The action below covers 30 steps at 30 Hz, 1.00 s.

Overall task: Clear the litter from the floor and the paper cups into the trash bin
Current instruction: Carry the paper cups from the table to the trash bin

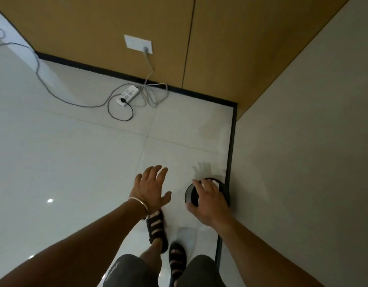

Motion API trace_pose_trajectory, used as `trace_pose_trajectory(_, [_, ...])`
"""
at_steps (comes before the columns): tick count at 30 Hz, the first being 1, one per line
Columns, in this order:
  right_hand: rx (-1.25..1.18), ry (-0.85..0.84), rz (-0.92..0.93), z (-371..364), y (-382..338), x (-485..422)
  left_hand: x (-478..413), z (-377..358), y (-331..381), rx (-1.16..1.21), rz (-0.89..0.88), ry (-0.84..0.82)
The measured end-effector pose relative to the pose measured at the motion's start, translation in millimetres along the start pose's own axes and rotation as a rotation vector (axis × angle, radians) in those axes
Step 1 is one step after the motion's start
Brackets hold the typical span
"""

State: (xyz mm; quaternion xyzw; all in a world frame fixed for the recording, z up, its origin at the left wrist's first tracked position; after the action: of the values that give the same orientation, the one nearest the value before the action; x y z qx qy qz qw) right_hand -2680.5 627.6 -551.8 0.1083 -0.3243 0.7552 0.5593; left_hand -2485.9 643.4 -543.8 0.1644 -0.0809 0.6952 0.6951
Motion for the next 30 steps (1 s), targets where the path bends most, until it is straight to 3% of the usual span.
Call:
trace_pose_trajectory(6, [0.132,-0.021,0.185,31,-80,34,100,63,-37,0.023,0.226,0.12])
trace_pose_trajectory(12, [0.279,-0.051,0.377,35,-173,78,211,74,-76,0.065,0.473,0.056])
trace_pose_trajectory(16, [0.359,-0.053,0.533,23,-258,112,299,94,-122,0.096,0.645,0.133])
trace_pose_trajectory(22, [0.462,-0.061,0.803,-37,-410,184,450,92,-204,0.144,0.902,0.247])
trace_pose_trajectory(30, [0.572,-0.117,1.079,-195,-603,317,705,28,-304,0.192,1.217,0.303])
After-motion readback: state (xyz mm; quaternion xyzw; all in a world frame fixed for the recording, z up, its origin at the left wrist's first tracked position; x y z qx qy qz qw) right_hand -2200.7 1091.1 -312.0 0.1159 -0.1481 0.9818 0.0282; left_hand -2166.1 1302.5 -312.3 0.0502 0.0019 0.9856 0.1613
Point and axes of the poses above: each hand's wrist, its own x-axis away from the middle knuckle, its own z-axis out of the back of the hand, y = z × x, the point moved 5 cm from there along -x, towards the middle knuckle, and after that the axes turned 5 degrees about -x, right-handed, at the moved point
